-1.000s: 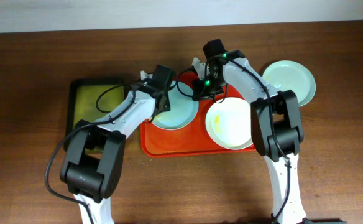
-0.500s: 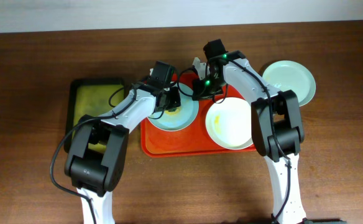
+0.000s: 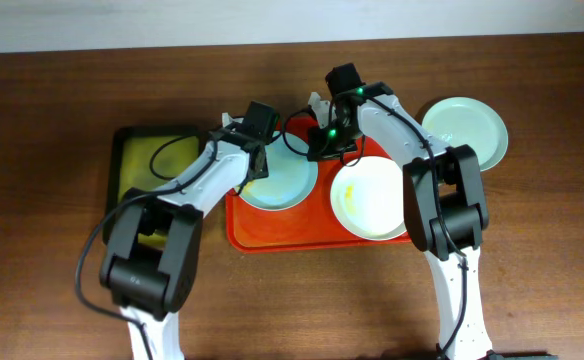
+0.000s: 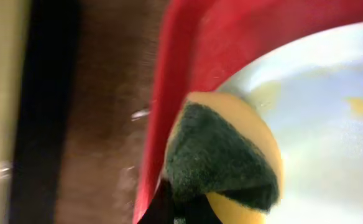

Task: Clean dirty plates on tray and stack at the side
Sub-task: 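Scrub the back blue plate with the sponge in the left gripper, then return the sponge to the water tray and lift the plate with the right gripper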

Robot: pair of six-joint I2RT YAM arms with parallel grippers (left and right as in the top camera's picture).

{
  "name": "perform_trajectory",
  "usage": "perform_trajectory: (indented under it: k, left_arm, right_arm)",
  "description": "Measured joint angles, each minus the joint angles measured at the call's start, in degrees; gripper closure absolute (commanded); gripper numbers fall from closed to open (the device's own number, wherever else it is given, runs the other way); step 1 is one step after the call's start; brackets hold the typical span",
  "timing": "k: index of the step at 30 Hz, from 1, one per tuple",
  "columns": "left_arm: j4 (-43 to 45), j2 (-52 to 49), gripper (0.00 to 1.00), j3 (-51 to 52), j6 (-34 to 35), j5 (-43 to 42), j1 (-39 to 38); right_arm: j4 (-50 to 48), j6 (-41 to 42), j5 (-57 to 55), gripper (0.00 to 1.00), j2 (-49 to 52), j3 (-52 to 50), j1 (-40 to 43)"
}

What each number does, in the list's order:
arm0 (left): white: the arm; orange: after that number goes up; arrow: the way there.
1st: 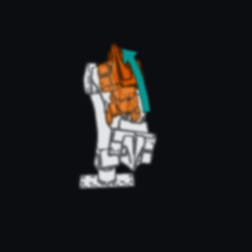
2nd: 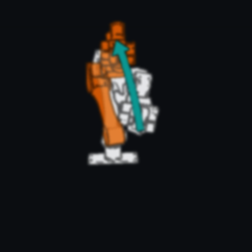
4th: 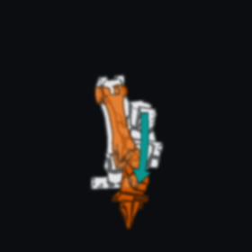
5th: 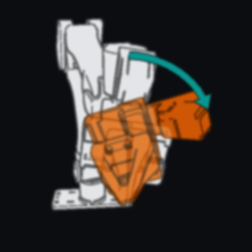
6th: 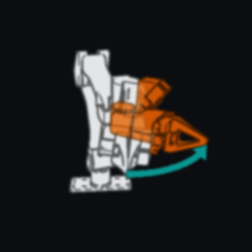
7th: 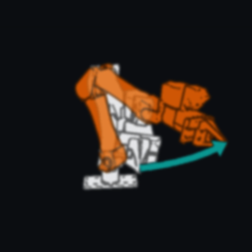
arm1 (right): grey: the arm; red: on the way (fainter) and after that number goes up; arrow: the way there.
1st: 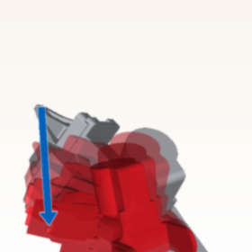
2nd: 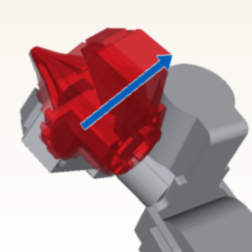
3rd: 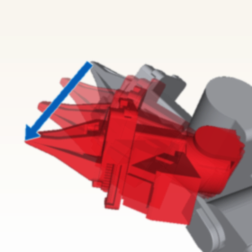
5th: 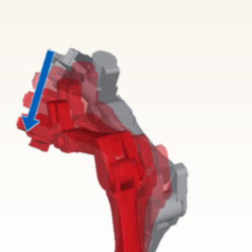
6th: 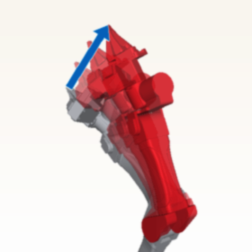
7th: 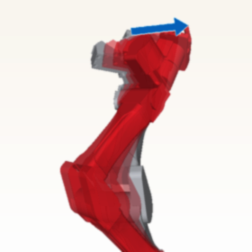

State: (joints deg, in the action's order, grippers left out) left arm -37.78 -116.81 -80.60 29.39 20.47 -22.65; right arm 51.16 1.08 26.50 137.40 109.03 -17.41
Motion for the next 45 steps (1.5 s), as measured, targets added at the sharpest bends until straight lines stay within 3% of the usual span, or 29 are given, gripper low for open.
perform_trajectory:
  k: [9, 17, 23, 34, 41, 45]
  left_arm:
    - [-8.35, 20.24, 1.00, 0.55, -0.07, 3.89, 5.20]
    - [-16.09, 21.22, 1.00, 0.59, -0.22, 3.13, 17.70]
    - [-17.31, 21.22, 1.00, 1.62, -0.22, 0.70, 23.76]
    - [-16.04, 21.22, 1.00, 6.51, -0.22, -0.11, 27.34]
    - [-15.74, 21.22, 1.00, 6.62, -0.22, -0.11, 27.34]
    - [-13.97, 21.22, 1.00, 7.96, -0.22, -0.13, 27.34]
  right_arm:
    - [2.93, 0.15, 0.55, 0.96, 0.04, 0.90, 0.07]
    - [7.87, -0.33, -4.37, 0.96, -0.72, 6.38, -0.17]
    - [13.88, -1.66, -26.99, 0.96, -6.69, 10.56, -6.01]
    - [12.22, -4.20, -80.63, 0.96, -9.94, 11.98, -26.75]
    - [8.35, -14.21, -90.38, 0.96, -9.94, 11.98, -30.69]
    - [8.17, -15.69, -94.73, 0.96, -9.94, 11.98, -30.75]
